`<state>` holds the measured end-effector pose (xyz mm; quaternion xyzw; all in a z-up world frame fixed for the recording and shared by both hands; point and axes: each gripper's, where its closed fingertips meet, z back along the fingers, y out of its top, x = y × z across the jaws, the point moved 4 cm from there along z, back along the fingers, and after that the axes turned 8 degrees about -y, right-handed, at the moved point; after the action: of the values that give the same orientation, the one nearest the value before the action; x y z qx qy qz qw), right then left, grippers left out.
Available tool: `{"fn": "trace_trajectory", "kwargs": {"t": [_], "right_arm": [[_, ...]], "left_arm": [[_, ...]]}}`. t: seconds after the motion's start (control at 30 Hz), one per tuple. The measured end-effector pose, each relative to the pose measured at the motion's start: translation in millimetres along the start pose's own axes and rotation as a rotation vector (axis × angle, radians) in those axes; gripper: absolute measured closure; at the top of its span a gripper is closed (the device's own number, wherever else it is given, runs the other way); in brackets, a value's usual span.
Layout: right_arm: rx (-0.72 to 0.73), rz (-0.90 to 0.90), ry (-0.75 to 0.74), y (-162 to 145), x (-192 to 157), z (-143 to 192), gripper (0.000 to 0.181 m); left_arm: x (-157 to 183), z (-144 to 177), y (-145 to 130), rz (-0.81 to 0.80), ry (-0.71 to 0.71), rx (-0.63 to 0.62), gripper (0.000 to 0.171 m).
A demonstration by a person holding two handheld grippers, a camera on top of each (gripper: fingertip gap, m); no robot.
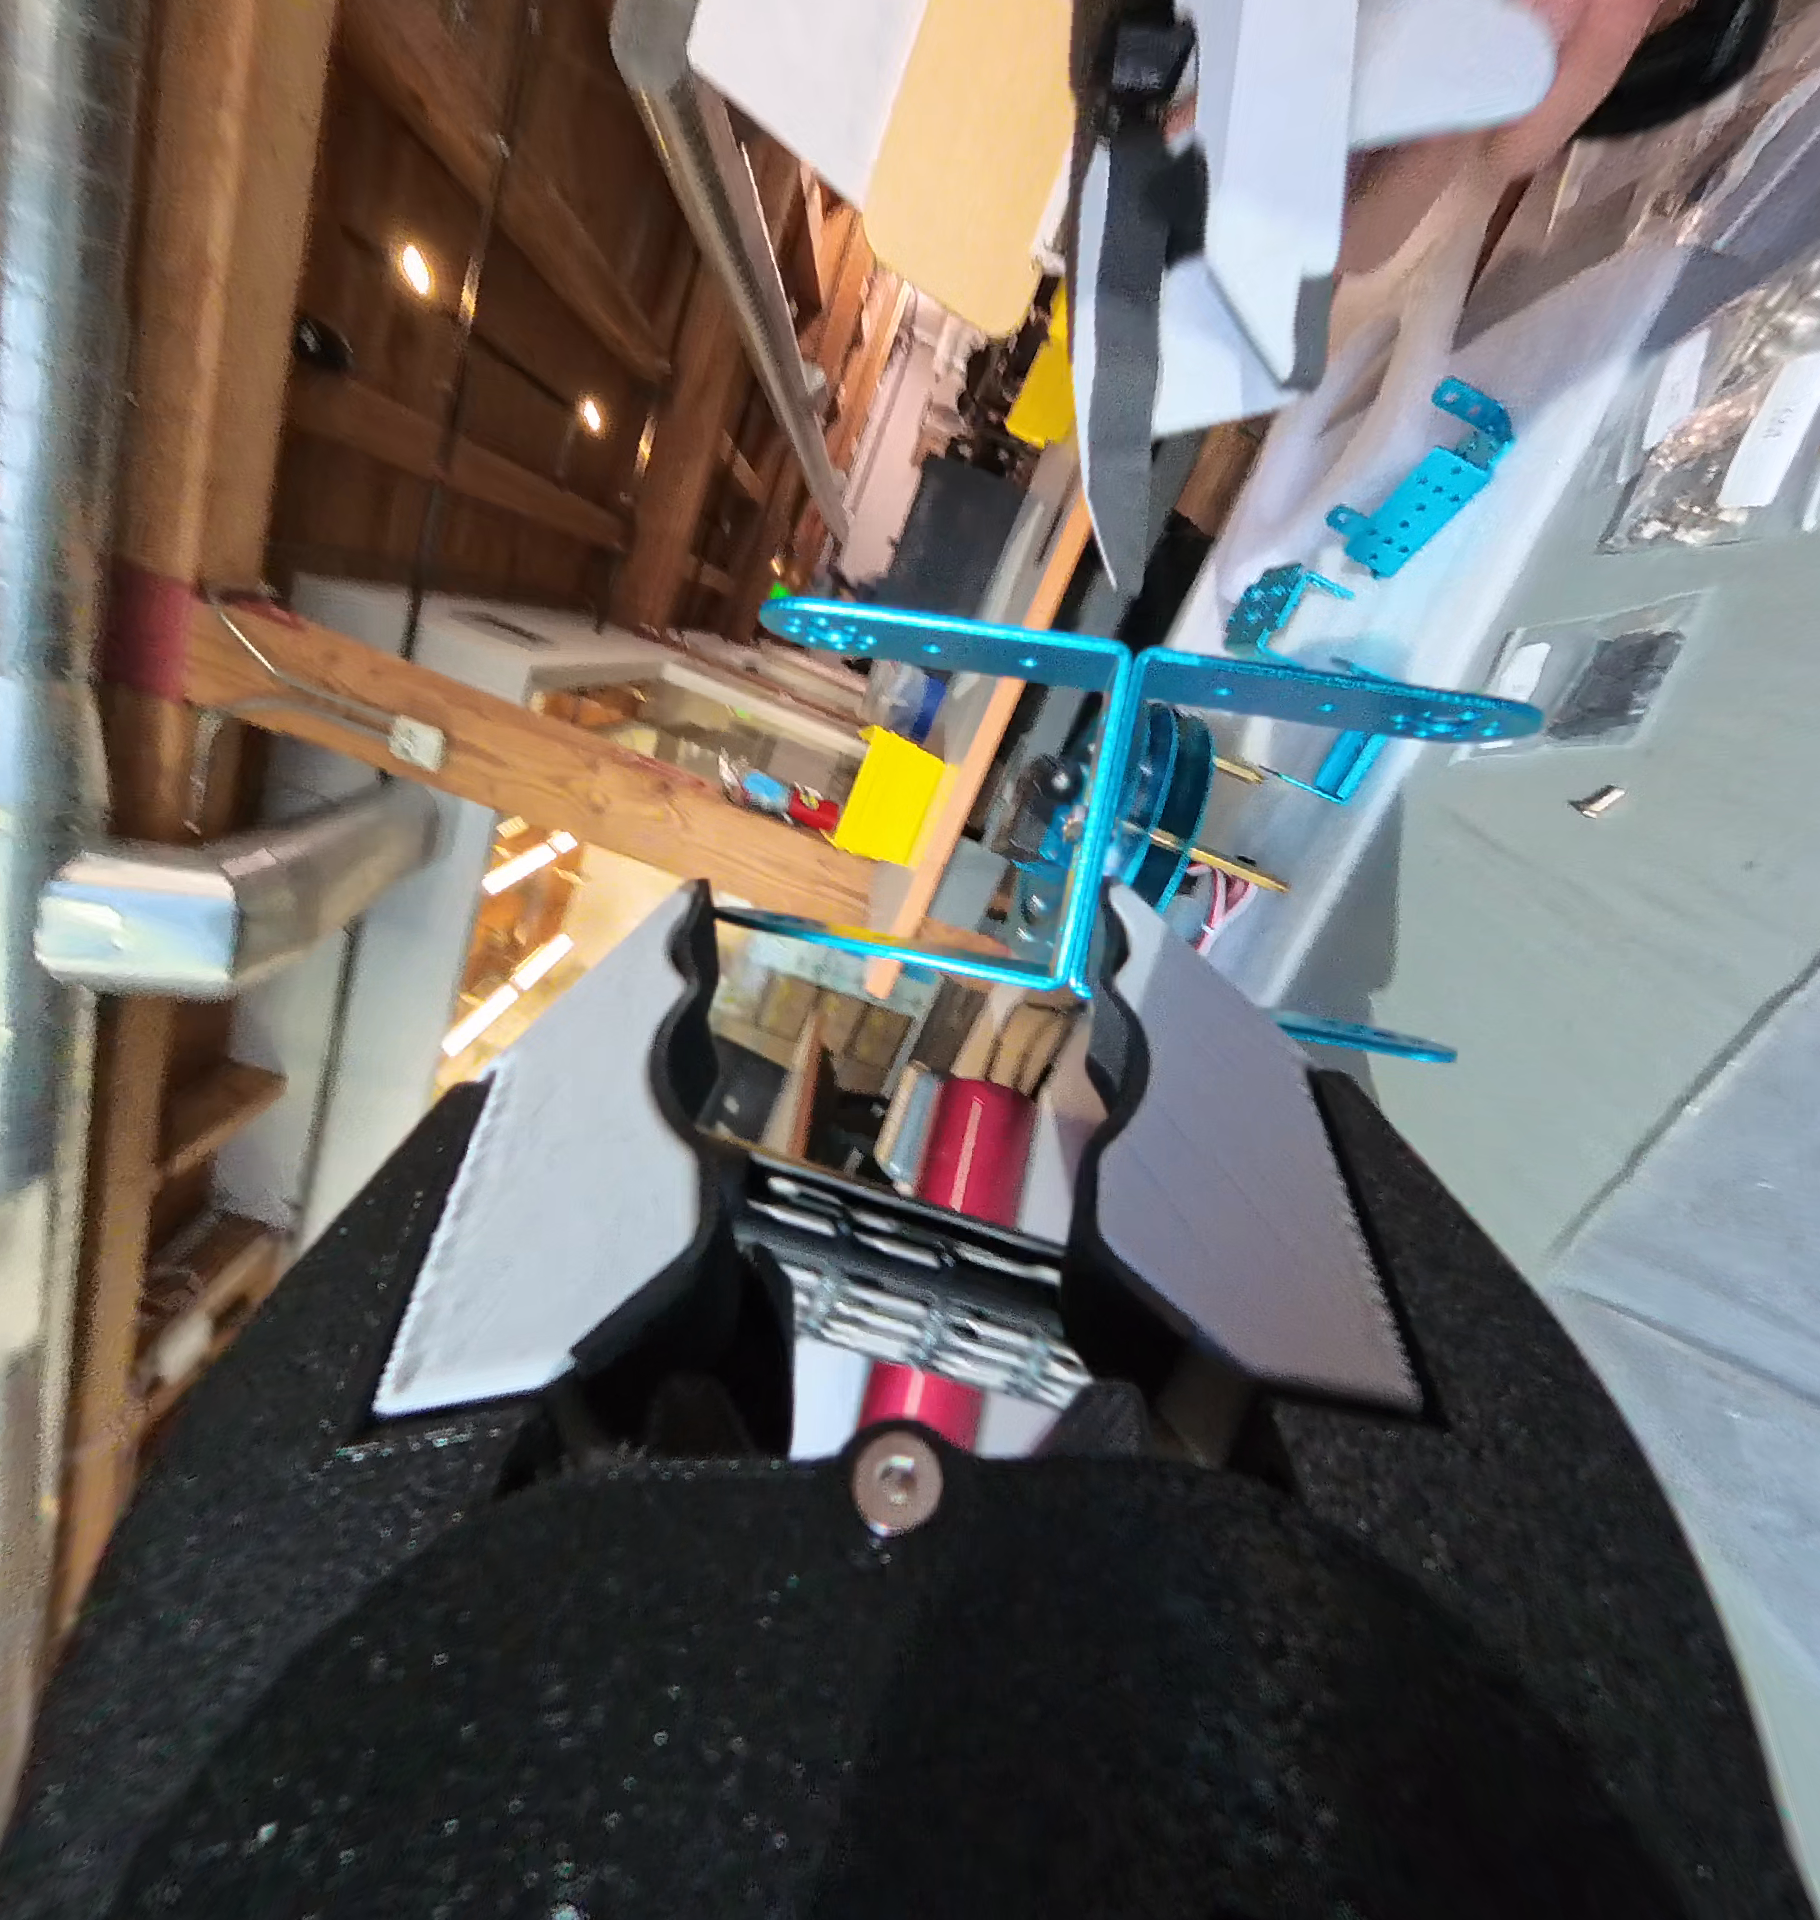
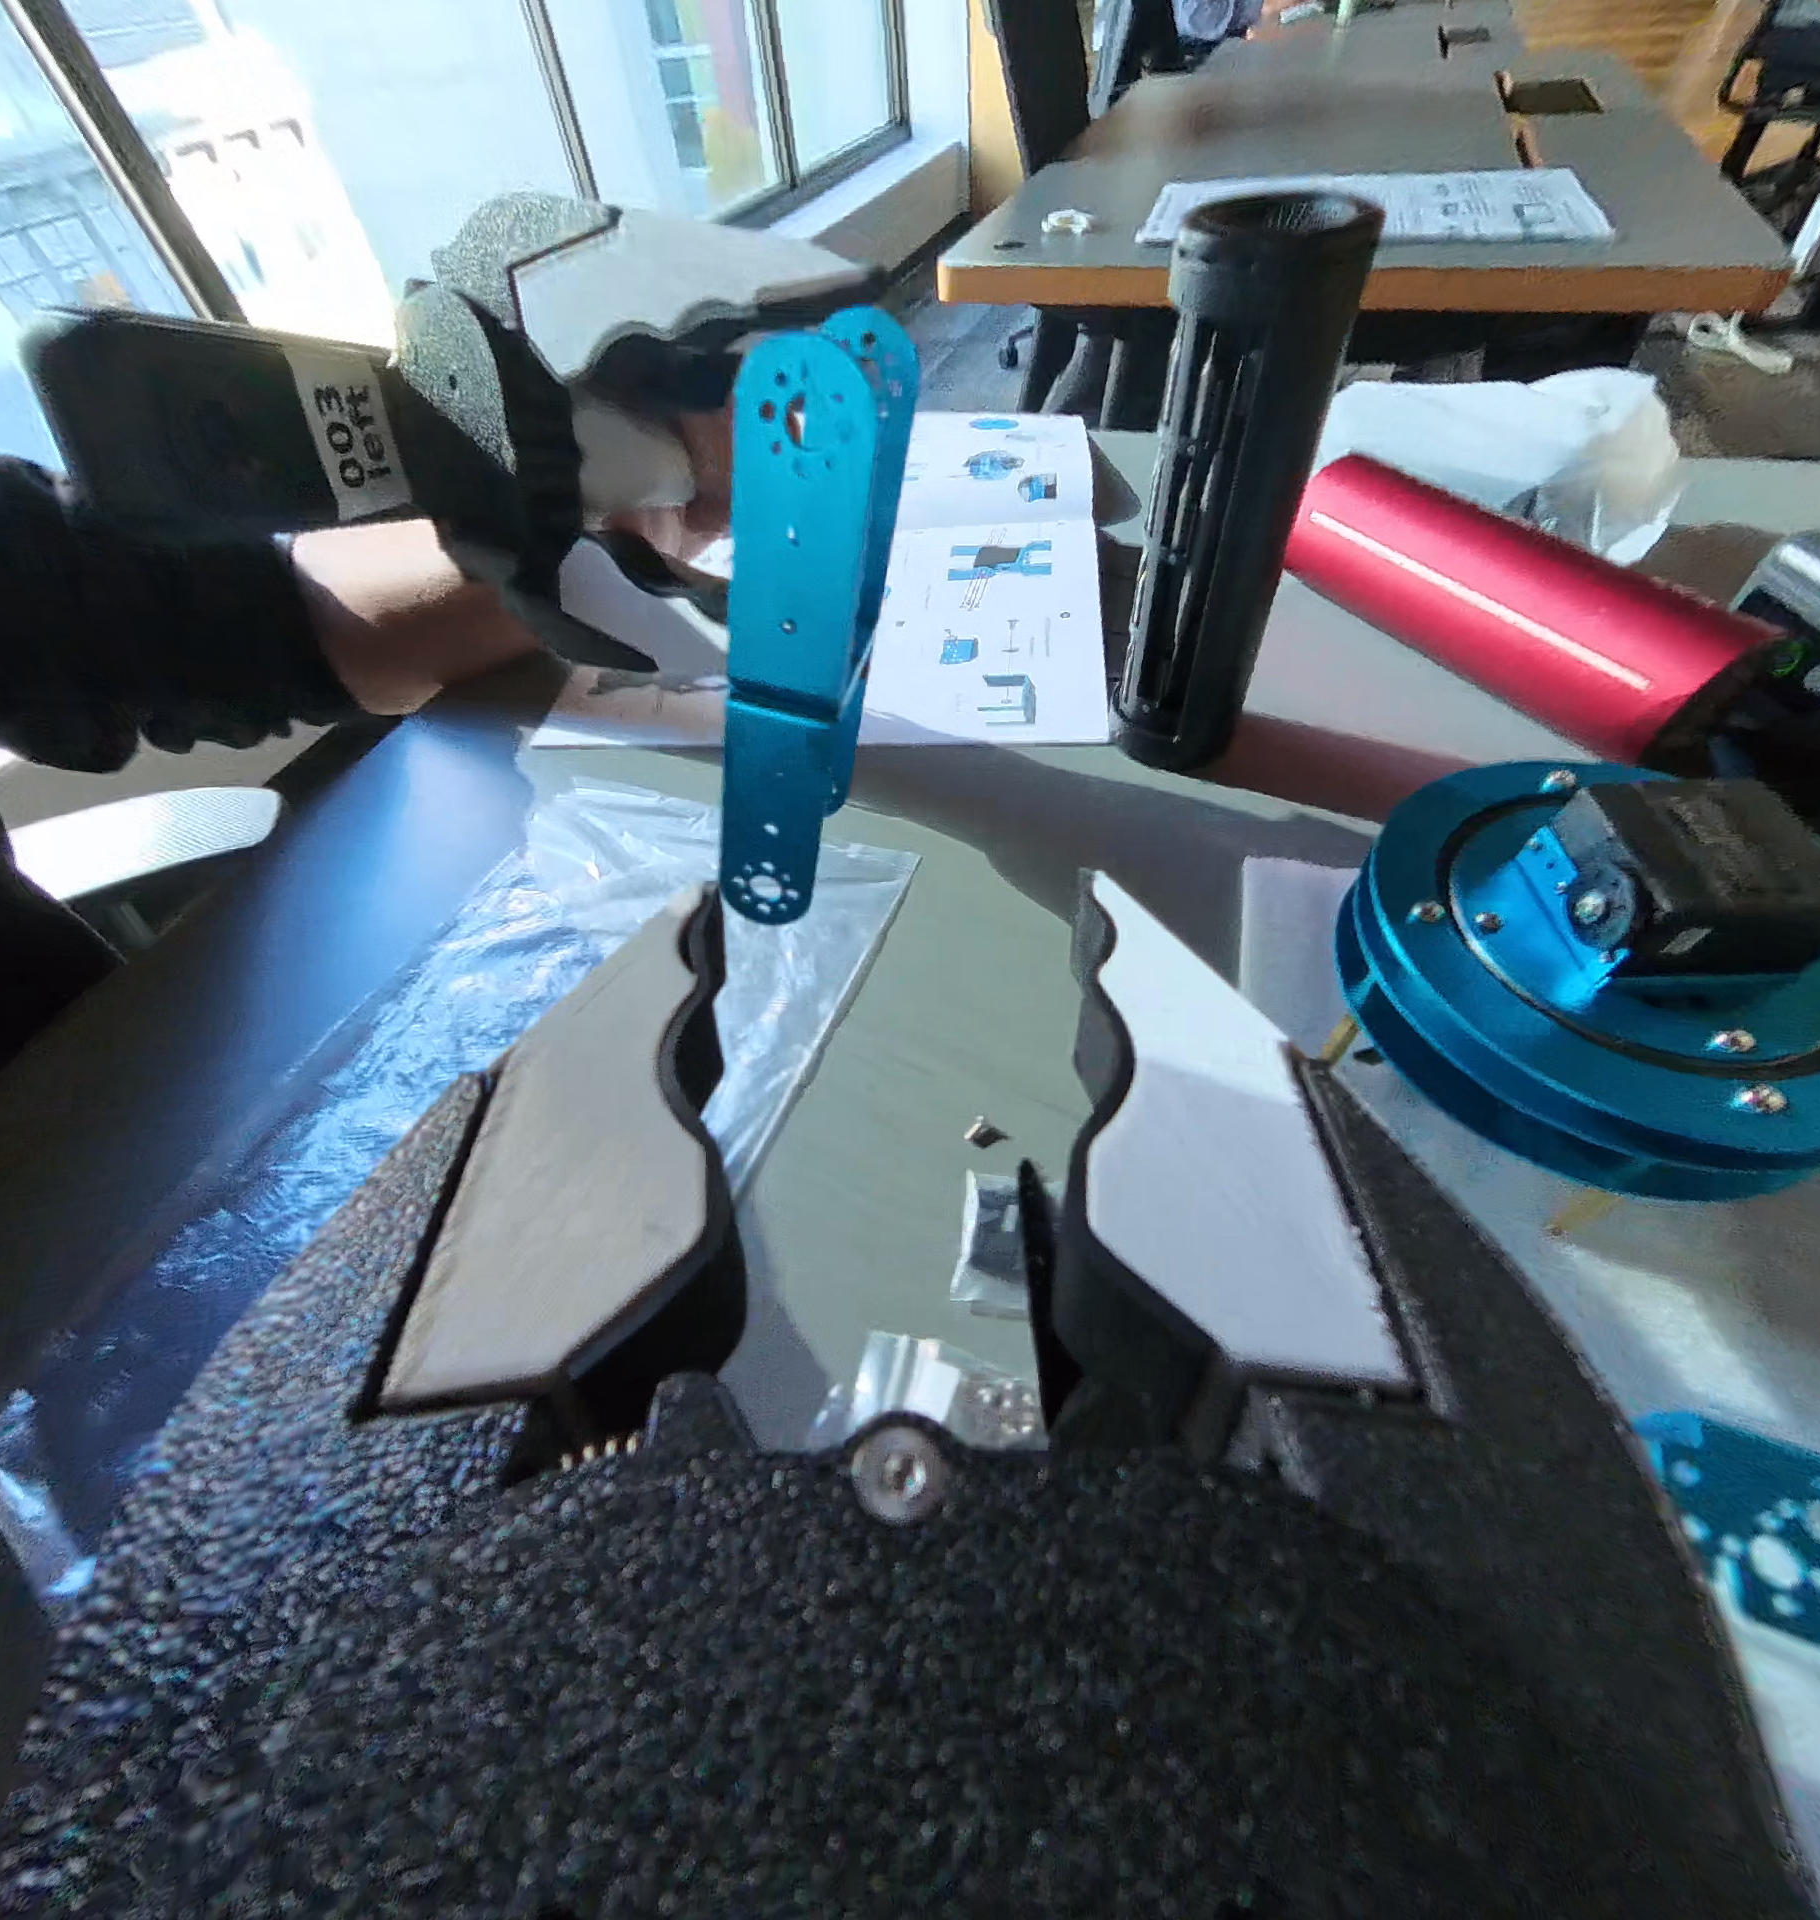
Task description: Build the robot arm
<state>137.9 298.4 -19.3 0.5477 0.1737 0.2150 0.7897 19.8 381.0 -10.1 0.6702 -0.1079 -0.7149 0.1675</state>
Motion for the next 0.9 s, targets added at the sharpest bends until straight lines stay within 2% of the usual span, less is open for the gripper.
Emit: {"fn": "trace_trajectory", "kwargs": {"t": [0.07, 0.13, 0.17, 0.23, 0.3, 0.33, 0.37, 0.4, 0.43, 0.5, 0.57, 0.63, 0.7, 0.77, 0.83, 0.9], "right_arm": [[-0.052, -0.027, -0.049, -2.8, -7.5, -1.1, 0.119], [-0.157, -0.023, -0.086, -15.2, -22.2, -2.3, 0.122], [-0.228, -0.028, -0.102, -25.3, -29.4, -3.8, 0.128], [-0.339, -0.023, -0.14, -44.5, -39.3, -8.5, 0.127], [-0.423, -0.018, -0.183, -63.6, -40.5, -12.4, 0.13], [-0.431, -0.037, -0.194, -68.8, -39.4, -14.0, 0.134], [-0.417, -0.07, -0.196, -71.0, -38.6, -15.4, 0.141], [-0.401, -0.114, -0.202, -72.0, -36.8, -16.0, 0.145], [-0.408, -0.161, -0.212, -73.4, -35.0, -15.0, 0.144], [-0.439, -0.211, -0.235, -76.5, -35.0, -10.2, 0.141], [-0.364, -0.26, -0.213, -72.4, -44.2, -9.9, 0.152], [-0.326, -0.308, -0.138, -72.1, -56.2, -12.4, 0.154], [-0.356, -0.284, -0.165, -77.3, -55.0, -12.6, 0.151], [-0.374, -0.231, -0.216, -80.5, -49.1, -12.1, 0.151], [-0.377, -0.18, -0.277, -82.6, -39.9, -10.9, 0.152], [-0.37, -0.135, -0.335, -84.8, -30.0, -11.2, 0.152]], "left_arm": [[13.9, 3.6, -10.5, 0.158, -0.102, -0.086, 0.1], [34.0, 15.1, -22.9, 0.369, -0.205, -0.194, 0.1], [42.9, 23.9, -25.9, 0.463, -0.234, -0.222, 0.1], [64.2, 41.3, -23.7, 0.638, -0.363, -0.306, 0.1], [72.2, 53.6, -11.8, 0.795, -0.377, -0.324, 0.101], [87.7, 58.3, -3.3, 0.876, -0.487, -0.363, 0.101], [100.5, 62.1, 1.6, 0.925, -0.556, -0.427, 0.101], [104.5, 63.1, 1.7, 0.932, -0.517, -0.487, 0.101], [108.4, 64.0, 1.8, 0.915, -0.476, -0.535, 0.101], [125.9, 69.4, 3.5, 0.935, -0.516, -0.659, 0.102], [130.4, 69.3, 11.6, 1.026, -0.487, -0.654, 0.102], [134.3, 72.0, 12.3, 1.072, -0.451, -0.688, 0.101], [140.9, 75.0, 20.7, 1.138, -0.485, -0.674, 0.084], [140.5, 81.3, 26.0, 1.194, -0.47, -0.612, 0.079], [135.4, 93.7, 27.3, 1.244, -0.434, -0.533, 0.08], [130.8, 112.9, 30.9, 1.236, -0.428, -0.438, 0.093]]}}
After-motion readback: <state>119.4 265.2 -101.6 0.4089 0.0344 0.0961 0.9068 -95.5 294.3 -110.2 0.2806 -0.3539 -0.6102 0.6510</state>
